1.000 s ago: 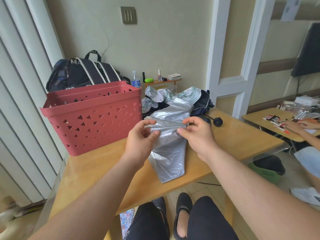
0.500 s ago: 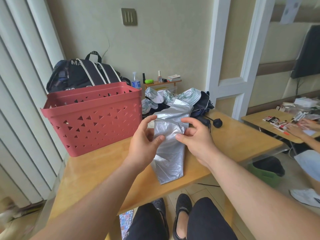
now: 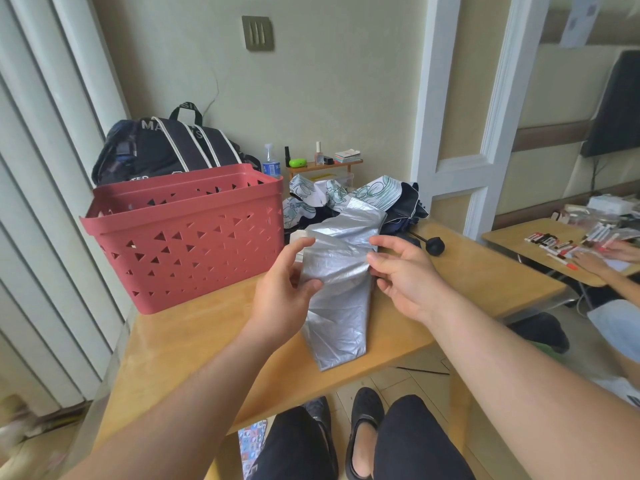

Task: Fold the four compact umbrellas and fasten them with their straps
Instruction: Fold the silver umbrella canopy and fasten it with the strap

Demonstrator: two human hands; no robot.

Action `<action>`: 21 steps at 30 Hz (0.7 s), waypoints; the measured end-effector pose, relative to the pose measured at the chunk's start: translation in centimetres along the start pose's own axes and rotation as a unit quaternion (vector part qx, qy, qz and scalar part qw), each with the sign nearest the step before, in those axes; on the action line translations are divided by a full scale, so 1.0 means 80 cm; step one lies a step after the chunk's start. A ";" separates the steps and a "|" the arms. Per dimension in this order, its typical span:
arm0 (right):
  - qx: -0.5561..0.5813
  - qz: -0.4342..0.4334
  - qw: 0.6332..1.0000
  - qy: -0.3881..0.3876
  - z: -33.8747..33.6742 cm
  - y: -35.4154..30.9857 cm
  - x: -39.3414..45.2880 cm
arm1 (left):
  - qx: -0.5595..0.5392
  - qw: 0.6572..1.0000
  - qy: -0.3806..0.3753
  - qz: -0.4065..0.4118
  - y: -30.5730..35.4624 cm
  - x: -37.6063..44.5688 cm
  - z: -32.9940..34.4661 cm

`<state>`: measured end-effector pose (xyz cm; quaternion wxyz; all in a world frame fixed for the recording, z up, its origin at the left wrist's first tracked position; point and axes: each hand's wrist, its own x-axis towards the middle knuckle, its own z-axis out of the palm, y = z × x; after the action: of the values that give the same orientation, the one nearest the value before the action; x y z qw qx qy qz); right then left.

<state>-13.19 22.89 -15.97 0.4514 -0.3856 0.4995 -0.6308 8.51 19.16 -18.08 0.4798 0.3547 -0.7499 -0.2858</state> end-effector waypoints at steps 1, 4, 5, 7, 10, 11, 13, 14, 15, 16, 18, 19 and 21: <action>-0.011 -0.002 1.000 0.006 0.000 -0.001 0.001 | 0.006 1.000 -0.001 -0.002 -0.002 0.001 0.000; -0.068 -0.033 0.997 0.002 0.005 0.000 -0.003 | -0.043 0.999 -0.027 -0.011 0.000 0.001 0.002; -0.080 -0.043 0.996 -0.002 0.008 0.002 -0.005 | -0.076 0.996 -0.031 -0.022 0.005 0.002 0.003; -0.100 -0.059 0.993 0.005 0.014 0.002 -0.009 | -0.136 0.989 -0.026 -0.051 0.017 0.006 0.007; -0.098 -0.090 0.991 -0.003 0.015 0.003 -0.017 | -0.163 0.985 0.007 -0.053 0.027 0.017 0.013; -0.110 -0.110 0.988 -0.022 0.013 0.006 -0.018 | -0.158 0.986 0.013 -0.052 0.027 0.020 0.014; -0.189 -0.153 0.970 -0.029 0.009 0.013 -0.019 | -0.147 0.987 0.017 -0.059 0.026 0.024 0.016; -0.233 -0.171 0.957 -0.012 0.008 0.015 -0.017 | -0.143 0.988 0.019 -0.064 0.024 0.025 0.018; -0.263 -0.182 0.947 0.009 0.008 0.015 -0.016 | -0.136 0.988 0.024 -0.065 0.023 0.025 0.019; -0.279 -0.189 0.941 0.028 0.007 0.014 -0.015 | -0.128 0.989 0.034 -0.063 0.024 0.025 0.020; -0.306 -0.196 0.929 0.062 0.006 0.011 -0.014 | -0.111 0.991 0.055 -0.058 0.022 0.023 0.020; -0.310 -0.197 0.928 0.069 0.004 0.010 -0.013 | -0.108 0.991 0.057 -0.057 0.021 0.021 0.019; -0.297 -0.203 0.931 0.062 0.002 0.011 -0.013 | -0.099 0.993 0.040 -0.051 0.018 0.019 0.014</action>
<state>-12.60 23.77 -16.86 0.1463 -0.5551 0.6020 -0.5549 6.65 18.88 -16.66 0.5269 0.3546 -0.6790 -0.3682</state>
